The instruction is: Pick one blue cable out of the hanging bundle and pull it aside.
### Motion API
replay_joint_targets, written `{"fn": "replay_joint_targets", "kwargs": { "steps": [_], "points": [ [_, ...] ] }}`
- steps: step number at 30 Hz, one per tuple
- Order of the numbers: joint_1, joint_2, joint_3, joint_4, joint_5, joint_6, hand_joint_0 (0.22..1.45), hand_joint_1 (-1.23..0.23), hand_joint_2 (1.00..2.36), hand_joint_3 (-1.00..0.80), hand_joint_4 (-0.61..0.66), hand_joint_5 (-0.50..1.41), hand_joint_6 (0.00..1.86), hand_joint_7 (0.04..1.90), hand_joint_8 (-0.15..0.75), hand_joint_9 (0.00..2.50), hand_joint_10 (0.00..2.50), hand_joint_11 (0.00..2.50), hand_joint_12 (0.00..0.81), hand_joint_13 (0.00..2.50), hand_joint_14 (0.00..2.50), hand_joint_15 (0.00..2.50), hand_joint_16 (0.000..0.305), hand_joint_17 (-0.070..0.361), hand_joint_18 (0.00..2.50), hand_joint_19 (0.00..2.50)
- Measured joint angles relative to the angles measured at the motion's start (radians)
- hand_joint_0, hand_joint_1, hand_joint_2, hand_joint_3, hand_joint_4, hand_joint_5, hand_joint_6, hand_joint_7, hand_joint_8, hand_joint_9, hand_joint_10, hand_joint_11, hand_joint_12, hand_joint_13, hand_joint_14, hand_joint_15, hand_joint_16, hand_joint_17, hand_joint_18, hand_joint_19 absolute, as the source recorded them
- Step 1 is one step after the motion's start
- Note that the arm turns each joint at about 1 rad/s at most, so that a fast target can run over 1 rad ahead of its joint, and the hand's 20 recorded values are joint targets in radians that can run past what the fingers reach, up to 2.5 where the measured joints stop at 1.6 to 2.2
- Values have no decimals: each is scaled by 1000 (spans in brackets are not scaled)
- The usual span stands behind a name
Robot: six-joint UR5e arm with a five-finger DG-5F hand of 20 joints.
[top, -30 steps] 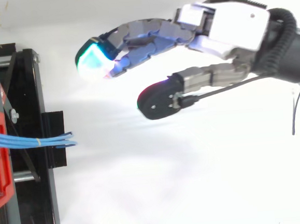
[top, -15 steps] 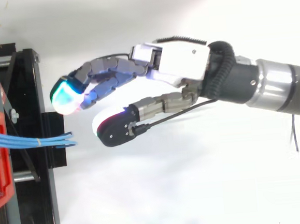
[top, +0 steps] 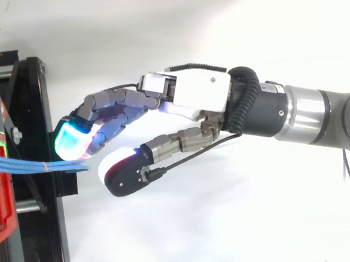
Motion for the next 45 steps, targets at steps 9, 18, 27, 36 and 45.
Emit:
{"fn": "replay_joint_targets", "kwargs": {
  "steps": [9,18,27,36,45],
  "points": [
    [6,1,23,-36,-3,2,546,-591,1004,-443,347,-66,502,1185,316,734,5,146,325,434,5,154,43,96,419,393],
    [8,1,43,-48,-2,15,551,-605,1004,-447,322,-58,502,1226,320,764,5,168,324,460,6,165,42,95,443,417],
    [8,1,87,-140,-3,61,557,-622,1004,-437,262,-58,570,1255,322,783,6,182,321,476,7,181,42,95,462,425],
    [8,1,113,-179,-5,91,557,-634,1005,-437,255,-63,596,1222,319,792,7,197,323,489,7,190,42,95,467,431],
    [7,10,144,-233,-25,92,566,-673,1004,-442,219,-79,686,1105,322,800,7,207,321,498,7,189,42,94,473,433]
  ]
}}
